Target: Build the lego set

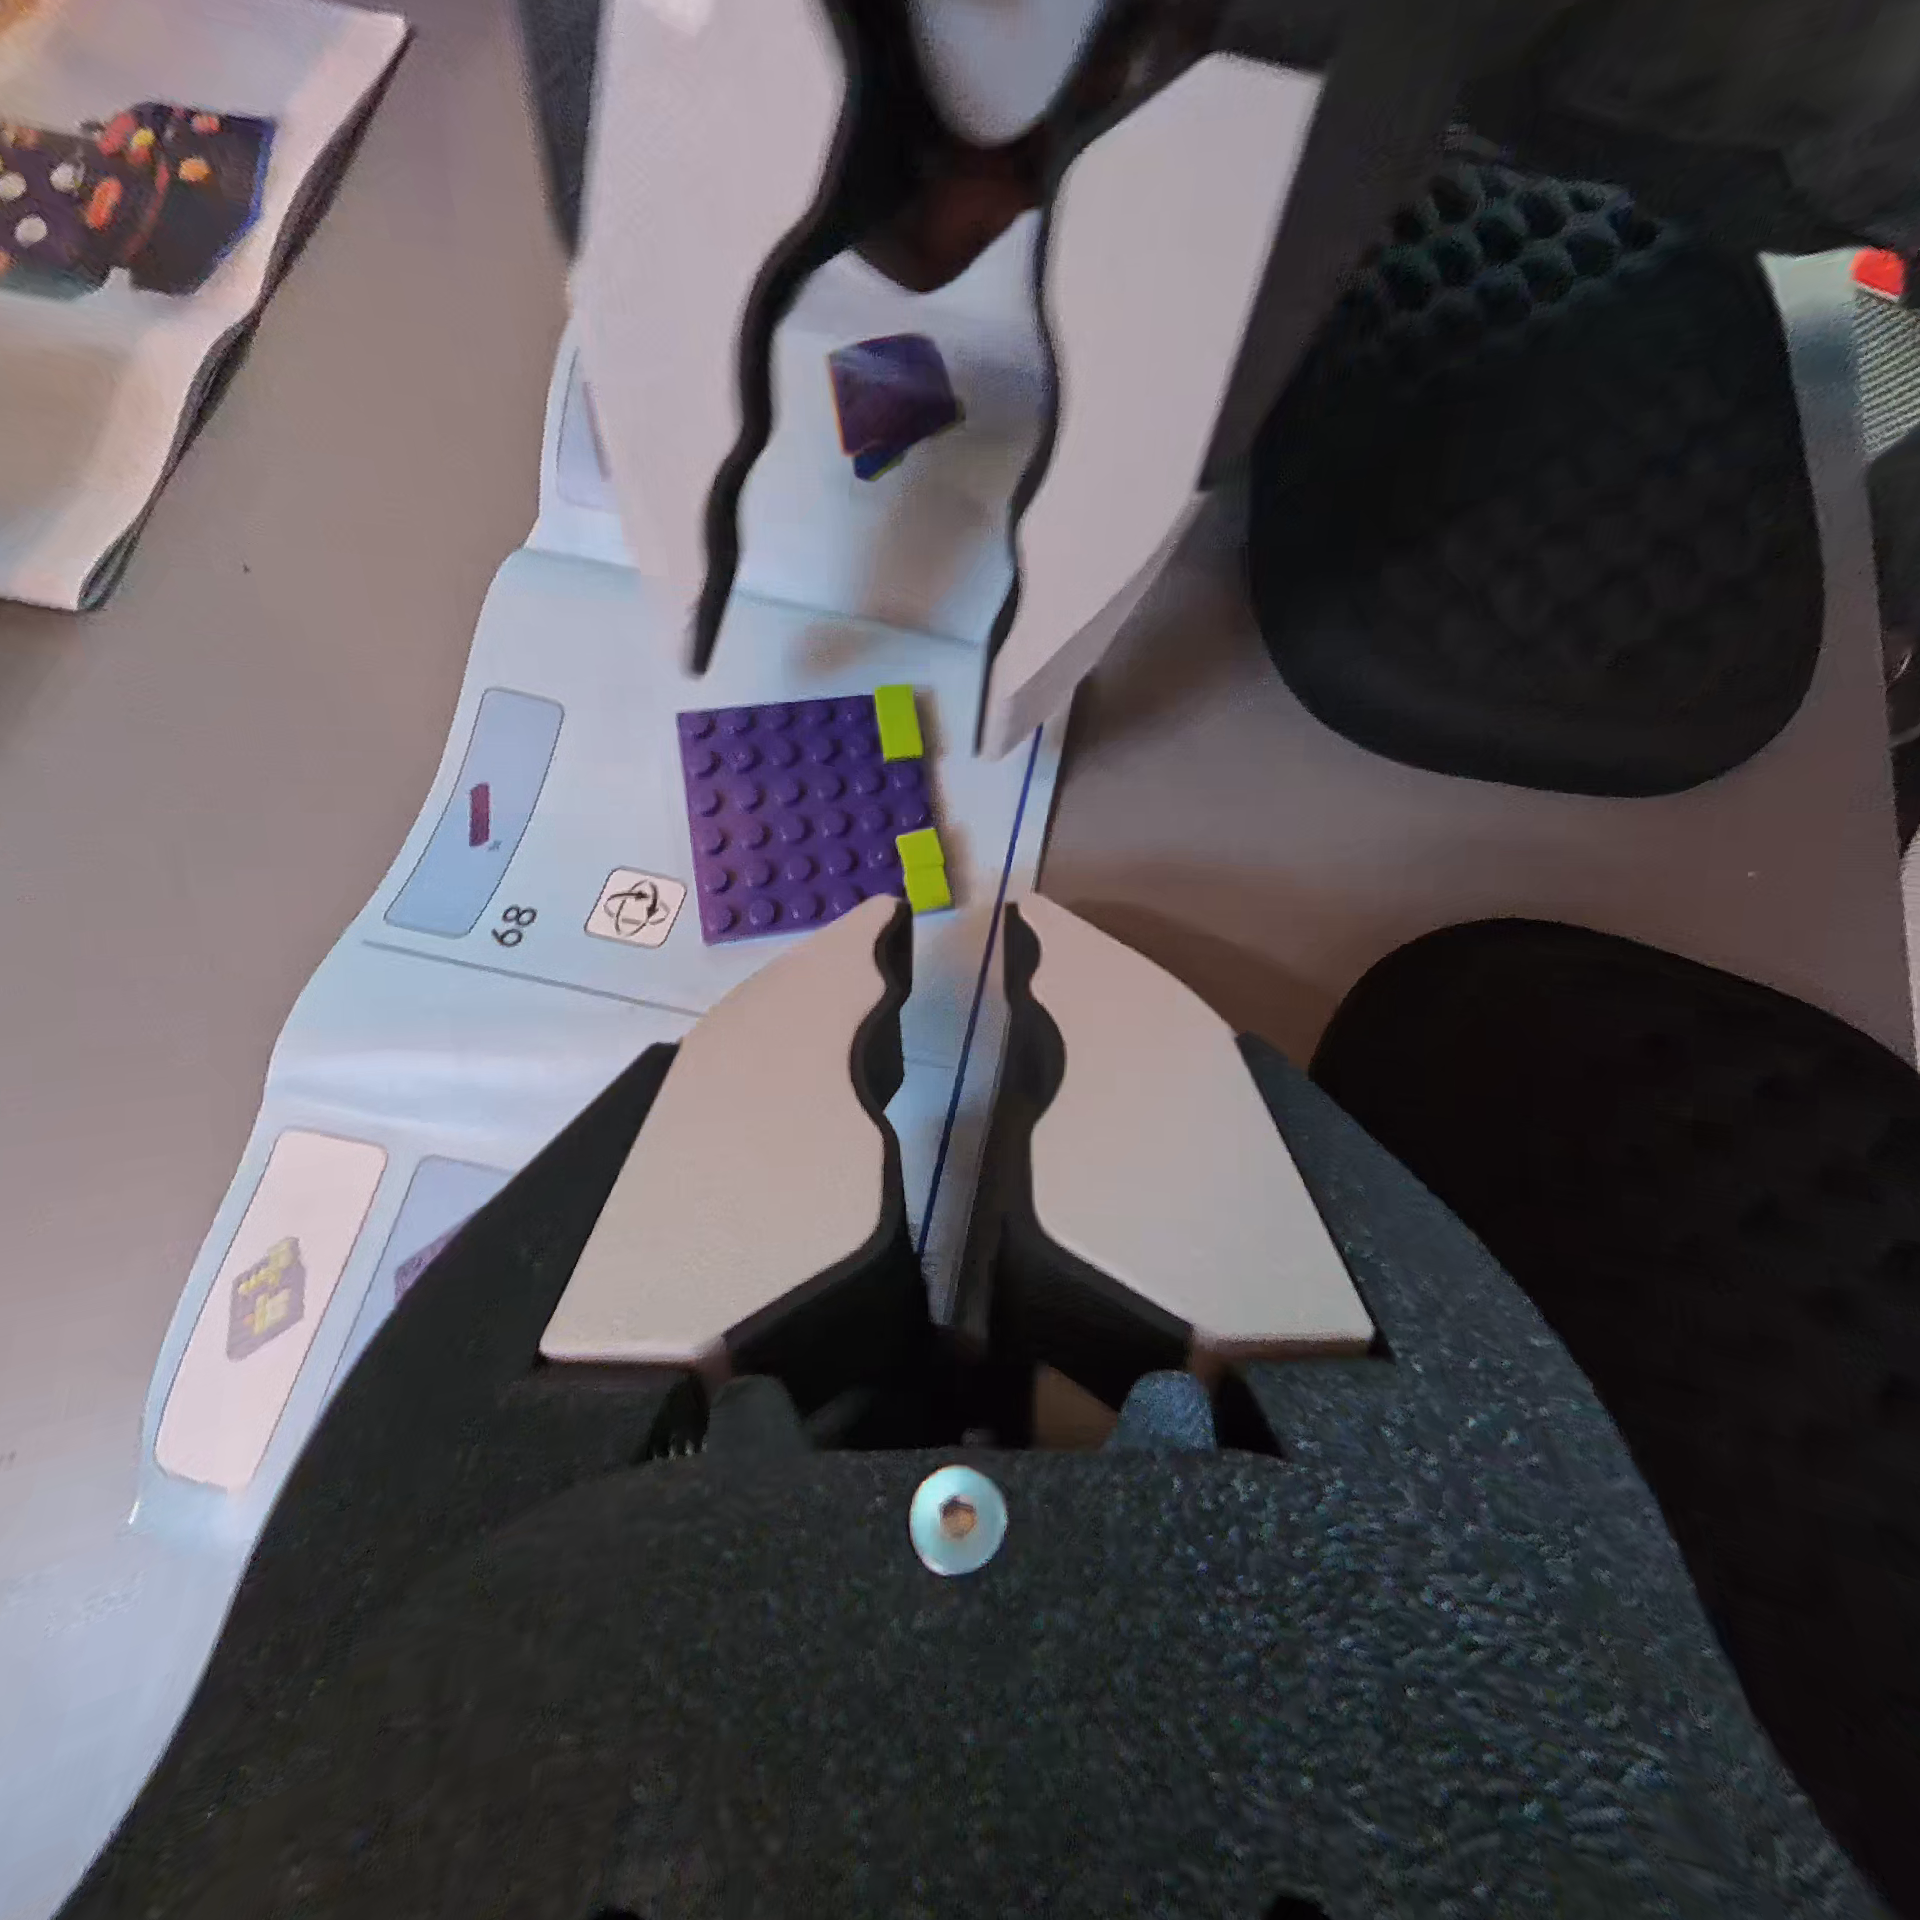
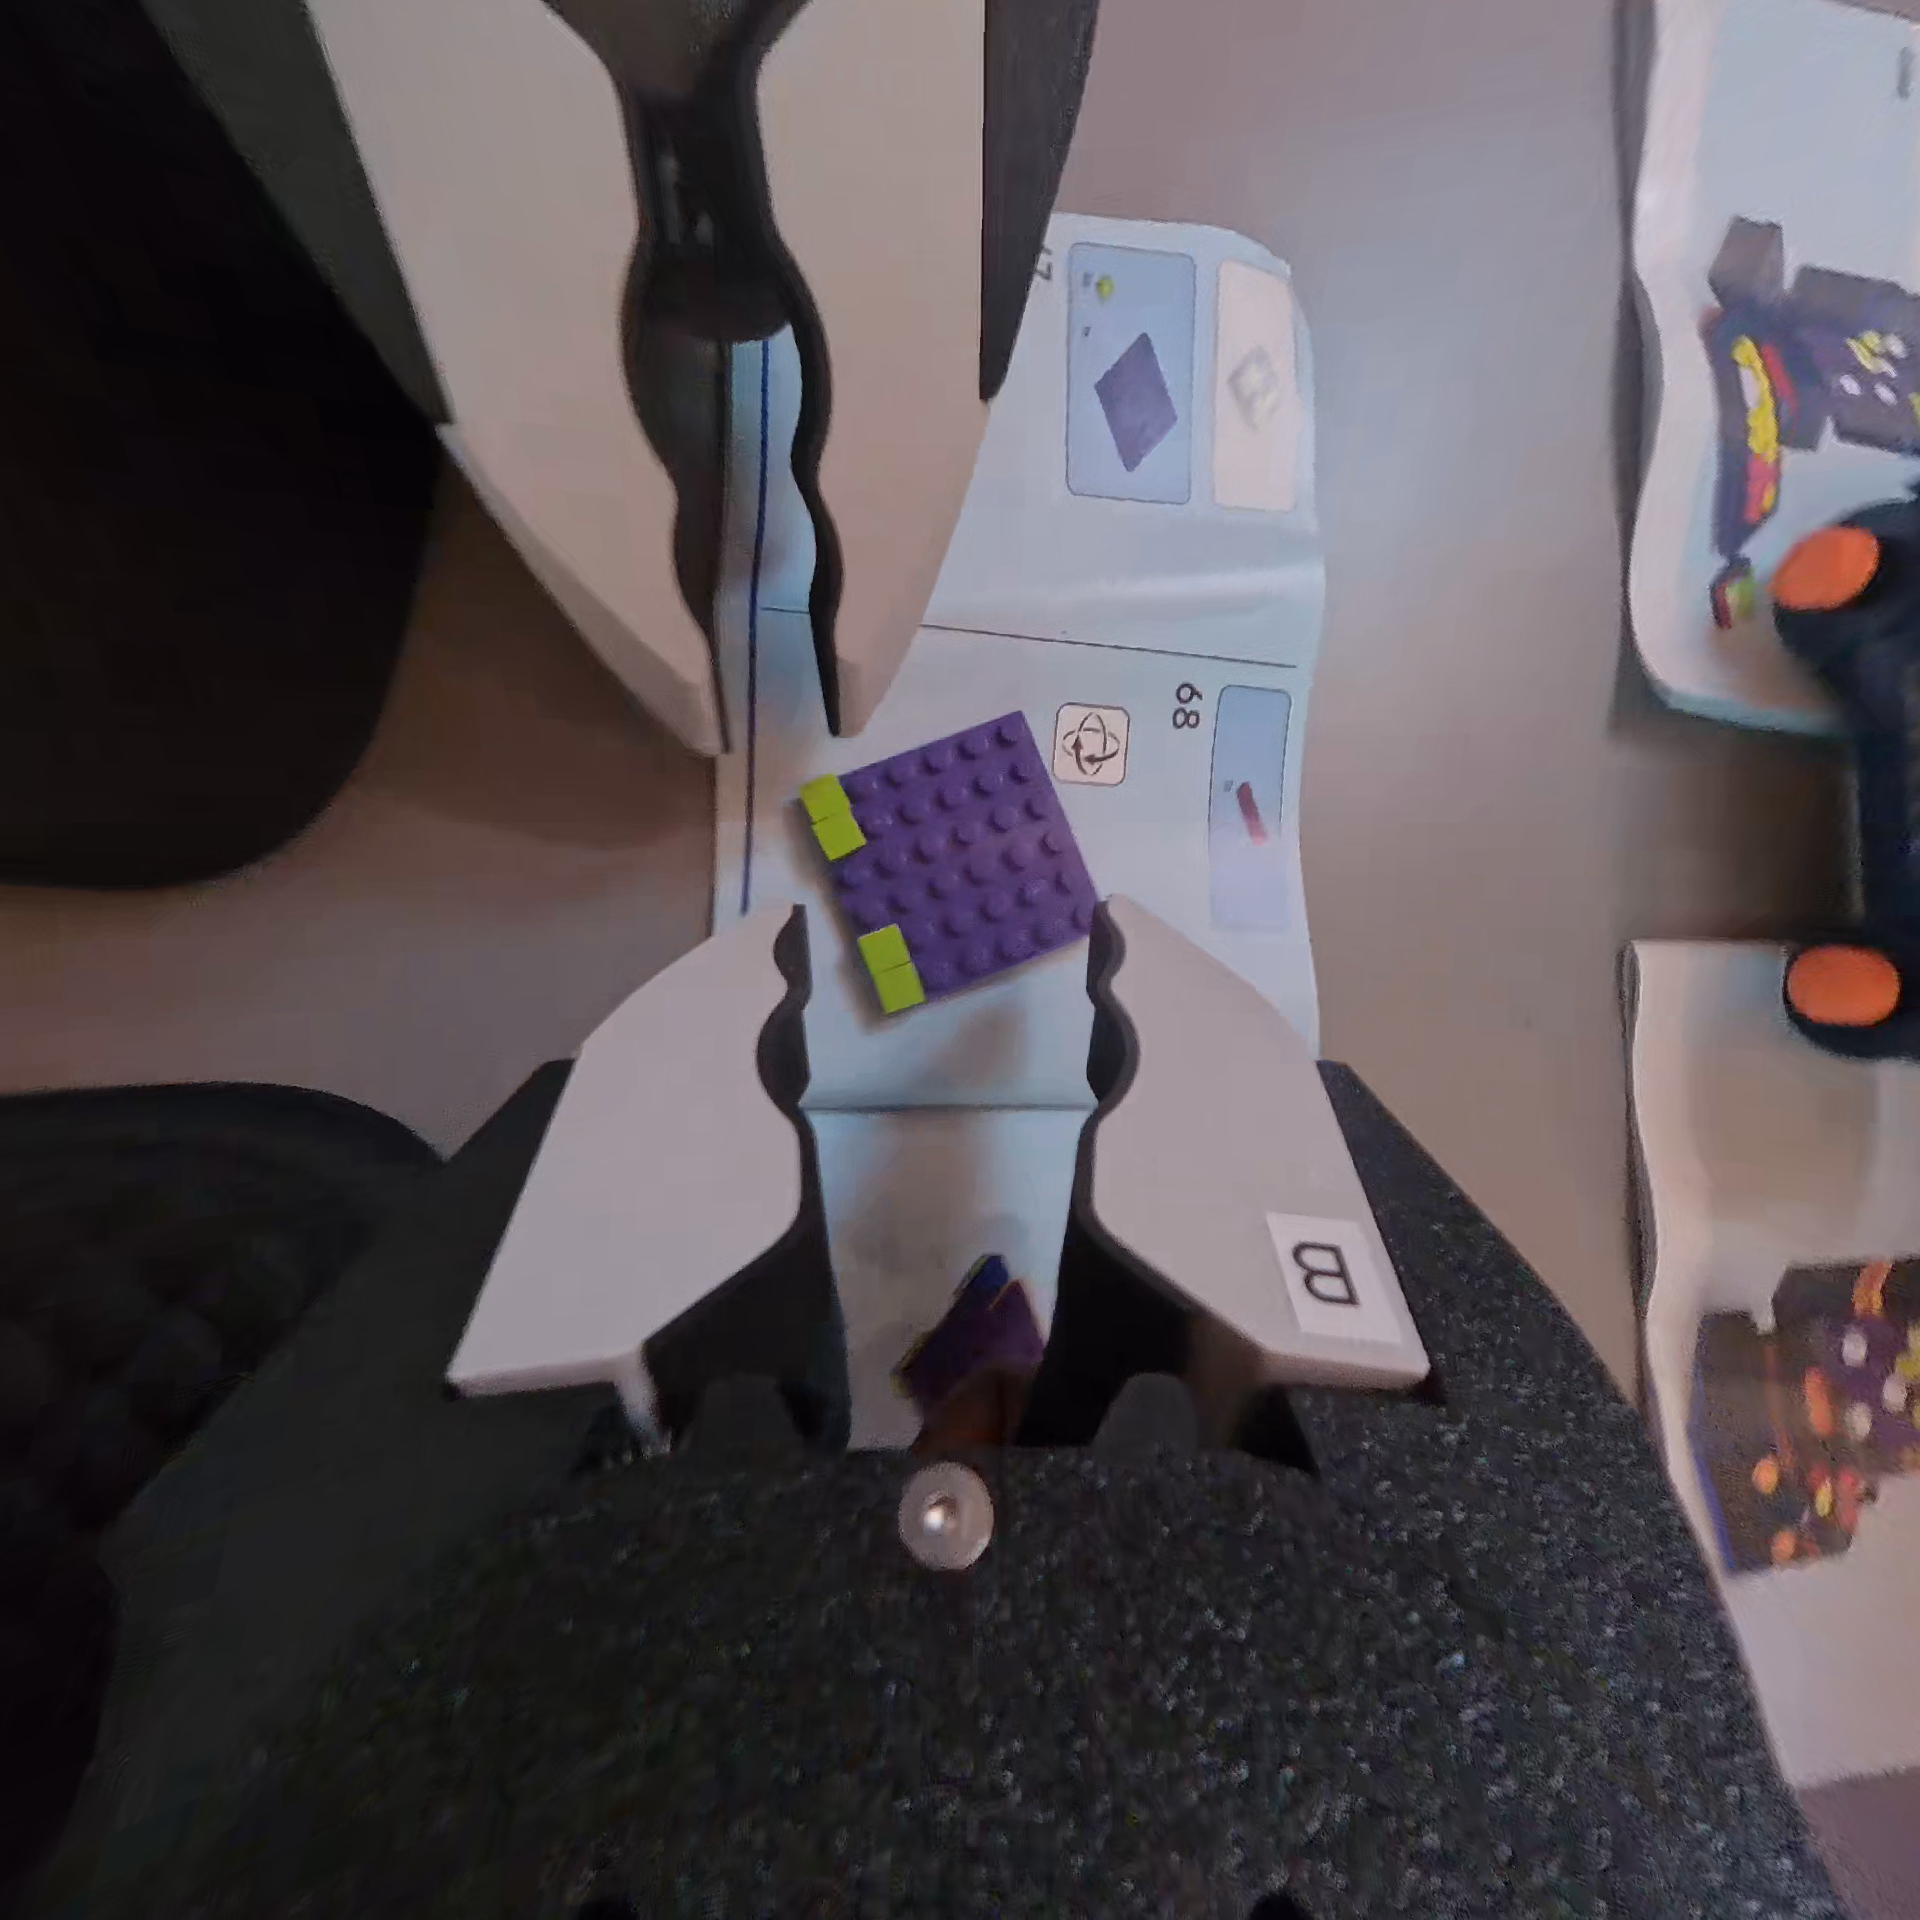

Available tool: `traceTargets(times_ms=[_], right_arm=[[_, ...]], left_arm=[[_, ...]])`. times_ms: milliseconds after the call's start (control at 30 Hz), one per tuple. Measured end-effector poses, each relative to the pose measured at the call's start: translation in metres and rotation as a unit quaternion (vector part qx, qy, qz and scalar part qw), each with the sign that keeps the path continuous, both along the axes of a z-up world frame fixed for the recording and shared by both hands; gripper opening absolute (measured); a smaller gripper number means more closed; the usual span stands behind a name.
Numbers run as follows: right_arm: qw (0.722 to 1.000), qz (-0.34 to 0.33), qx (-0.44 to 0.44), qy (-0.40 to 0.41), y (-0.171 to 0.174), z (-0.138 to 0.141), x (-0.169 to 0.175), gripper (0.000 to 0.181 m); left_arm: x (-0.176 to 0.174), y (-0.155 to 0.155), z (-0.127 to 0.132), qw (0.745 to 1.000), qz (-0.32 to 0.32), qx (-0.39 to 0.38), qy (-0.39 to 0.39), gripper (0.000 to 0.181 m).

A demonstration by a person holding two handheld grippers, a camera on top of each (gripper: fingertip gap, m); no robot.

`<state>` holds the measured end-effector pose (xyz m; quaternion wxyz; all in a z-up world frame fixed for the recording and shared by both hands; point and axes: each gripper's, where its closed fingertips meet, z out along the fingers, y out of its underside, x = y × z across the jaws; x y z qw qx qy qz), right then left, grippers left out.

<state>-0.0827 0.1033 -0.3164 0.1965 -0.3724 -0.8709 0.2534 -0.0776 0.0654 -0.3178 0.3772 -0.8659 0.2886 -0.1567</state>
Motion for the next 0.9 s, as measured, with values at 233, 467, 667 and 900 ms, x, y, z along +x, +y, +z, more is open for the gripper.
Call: traceTargets(times_ms=[233, 467, 667, 900], right_arm=[[0.996, 0.053, -0.042, -0.053, 0.002, -0.021, -0.009, 0.053], [0.997, 0.054, -0.042, -0.047, 0.001, -0.021, -0.008, 0.052], [0.997, 0.05, -0.037, -0.052, 0.0, -0.021, -0.007, 0.052], [0.997, 0.054, -0.037, -0.05, -0.001, -0.021, -0.006, 0.052]], left_arm=[[0.006, 0.017, -0.009, 0.998, 0.016, 0.043, 0.051, 0.015], [0.002, 0.018, -0.013, 0.997, 0.016, 0.047, 0.058, 0.008], [0.002, 0.017, -0.014, 0.996, -0.001, 0.054, 0.078, 0.013], [-0.004, 0.017, -0.016, 0.994, -0.004, 0.054, 0.093, 0.022]])
